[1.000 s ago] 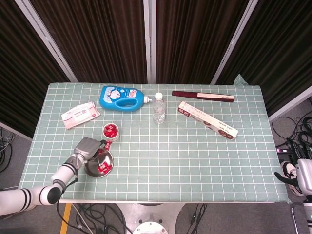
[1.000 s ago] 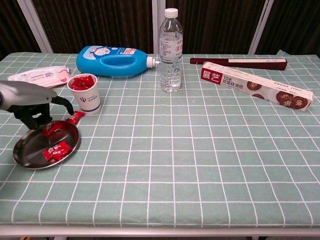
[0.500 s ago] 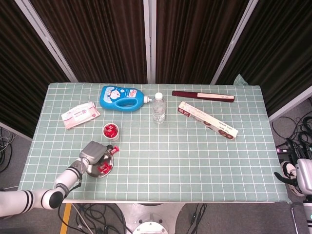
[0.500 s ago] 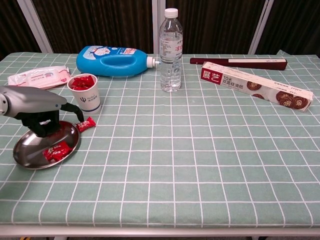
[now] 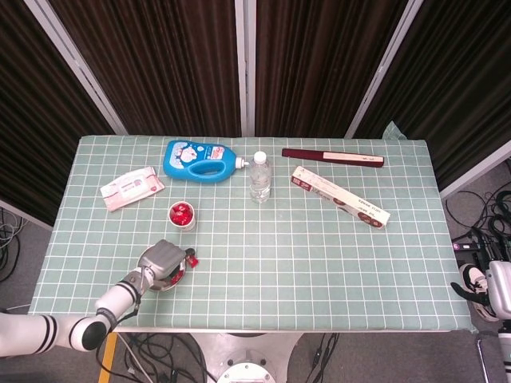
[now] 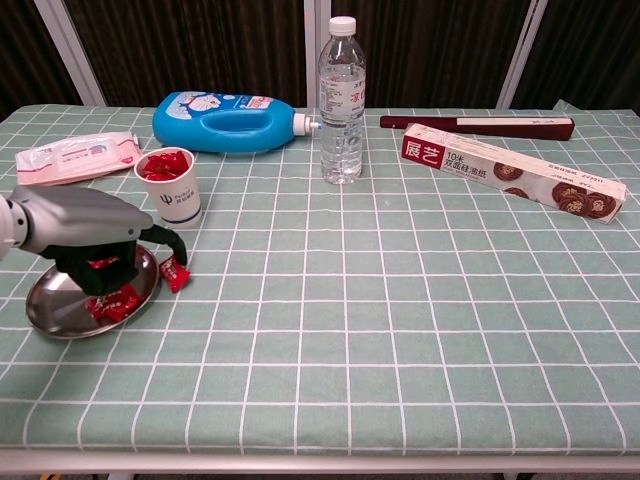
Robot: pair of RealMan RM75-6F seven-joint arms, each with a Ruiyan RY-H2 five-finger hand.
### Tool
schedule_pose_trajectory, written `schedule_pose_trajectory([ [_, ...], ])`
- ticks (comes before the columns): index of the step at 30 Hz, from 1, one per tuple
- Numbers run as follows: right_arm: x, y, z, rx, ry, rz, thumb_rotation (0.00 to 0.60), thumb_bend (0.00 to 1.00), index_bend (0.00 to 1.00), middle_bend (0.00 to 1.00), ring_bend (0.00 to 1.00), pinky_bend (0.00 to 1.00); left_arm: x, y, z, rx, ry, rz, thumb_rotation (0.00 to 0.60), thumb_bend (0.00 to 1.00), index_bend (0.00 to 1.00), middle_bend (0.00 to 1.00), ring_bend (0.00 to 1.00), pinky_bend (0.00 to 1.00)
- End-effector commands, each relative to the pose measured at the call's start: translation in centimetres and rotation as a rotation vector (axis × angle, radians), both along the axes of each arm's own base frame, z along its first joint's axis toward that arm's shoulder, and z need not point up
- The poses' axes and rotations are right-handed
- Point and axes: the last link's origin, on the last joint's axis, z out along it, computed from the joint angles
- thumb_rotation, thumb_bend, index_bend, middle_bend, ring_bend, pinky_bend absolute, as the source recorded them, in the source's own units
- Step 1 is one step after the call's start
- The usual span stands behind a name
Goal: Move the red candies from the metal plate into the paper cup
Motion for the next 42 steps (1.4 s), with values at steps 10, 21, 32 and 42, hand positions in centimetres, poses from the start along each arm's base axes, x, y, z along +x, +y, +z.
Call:
schedule_pose_trajectory([
  [10, 0.0, -0.1, 0.0, 0.0, -0.002, 0.003, 0.6, 0.03, 0.0, 0.14, 0.0, 0.35, 0.9, -0.3, -1.0, 0.119, -0.1, -0.089, 0.6, 0.37, 0.34, 0.92, 0.96, 1.0],
  [21, 0.0, -0.1, 0.0, 0.001, -0.002, 0.004, 0.6, 0.03, 0.0, 0.14, 0.0, 0.35, 1.0, 0.4, -2.7, 0.168, -0.059, -0.112, 0.6, 0.32, 0.4, 0.94, 0.98, 1.0],
  [32, -0.1, -0.1, 0.0, 0.002, -0.003, 0.005, 0.6, 0.03, 0.0, 0.14, 0.0, 0.35, 1.0, 1.0, -3.7, 0.18, -0.027, -0.112, 0.6, 0.32, 0.43, 0.94, 0.98, 1.0],
  [42, -0.2, -0.1, 0.0, 0.002, -0.003, 0.001, 0.6, 0.03, 0.0, 0.14, 0.0, 0.35, 0.5, 1.1, -4.2, 0.195, -0.027, -0.1, 0.6, 0.31, 0.47, 0.95, 0.98, 1.0],
])
